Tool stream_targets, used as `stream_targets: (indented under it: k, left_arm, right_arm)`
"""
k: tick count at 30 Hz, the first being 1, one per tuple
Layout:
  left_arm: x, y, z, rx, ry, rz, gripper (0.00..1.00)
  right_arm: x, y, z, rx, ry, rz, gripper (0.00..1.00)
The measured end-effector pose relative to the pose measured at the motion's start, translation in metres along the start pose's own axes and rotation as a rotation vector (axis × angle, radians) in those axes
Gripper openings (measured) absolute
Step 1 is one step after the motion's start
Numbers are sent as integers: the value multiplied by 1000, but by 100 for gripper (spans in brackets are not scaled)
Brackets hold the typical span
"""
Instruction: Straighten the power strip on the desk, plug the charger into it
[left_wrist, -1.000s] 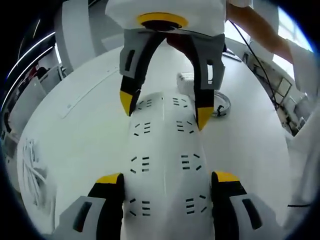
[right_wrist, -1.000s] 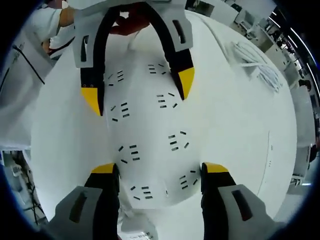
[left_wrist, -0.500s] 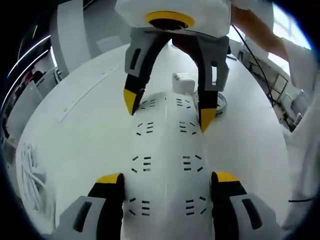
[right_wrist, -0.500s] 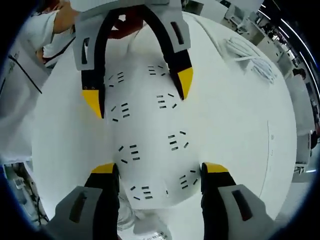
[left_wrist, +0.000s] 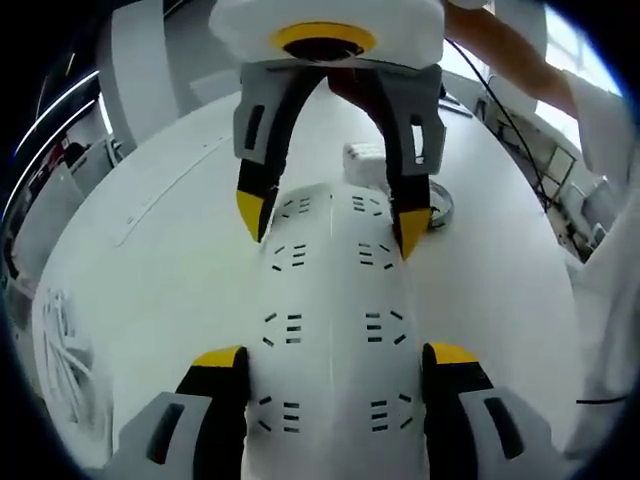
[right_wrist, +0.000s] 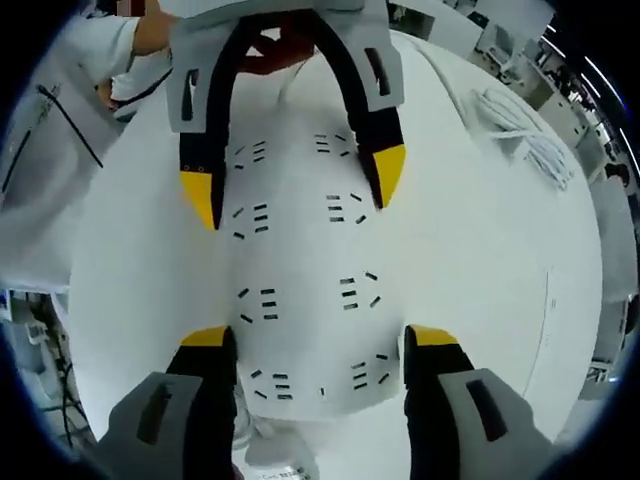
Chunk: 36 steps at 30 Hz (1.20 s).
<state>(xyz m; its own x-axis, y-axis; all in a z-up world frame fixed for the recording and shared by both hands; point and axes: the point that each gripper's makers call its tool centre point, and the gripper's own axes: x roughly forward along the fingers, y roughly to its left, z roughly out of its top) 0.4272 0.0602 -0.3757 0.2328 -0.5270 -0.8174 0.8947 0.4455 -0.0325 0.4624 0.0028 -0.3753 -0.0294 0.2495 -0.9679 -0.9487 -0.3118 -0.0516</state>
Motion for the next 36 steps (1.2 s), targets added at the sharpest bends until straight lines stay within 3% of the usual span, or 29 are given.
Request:
stream_targets:
  k: [3, 8, 36]
  left_arm:
    - [0, 0, 0, 0, 0, 0, 72]
    - [0, 0, 0, -1, -3, -1, 72]
    - [-1, -5, 0, 59, -11, -45, 72]
  right_arm:
    - [2, 3, 2, -46, 7, 34, 67]
    - [3, 5, 0, -31, 16, 48, 65]
    - [0, 15, -2, 113, -25, -10, 65]
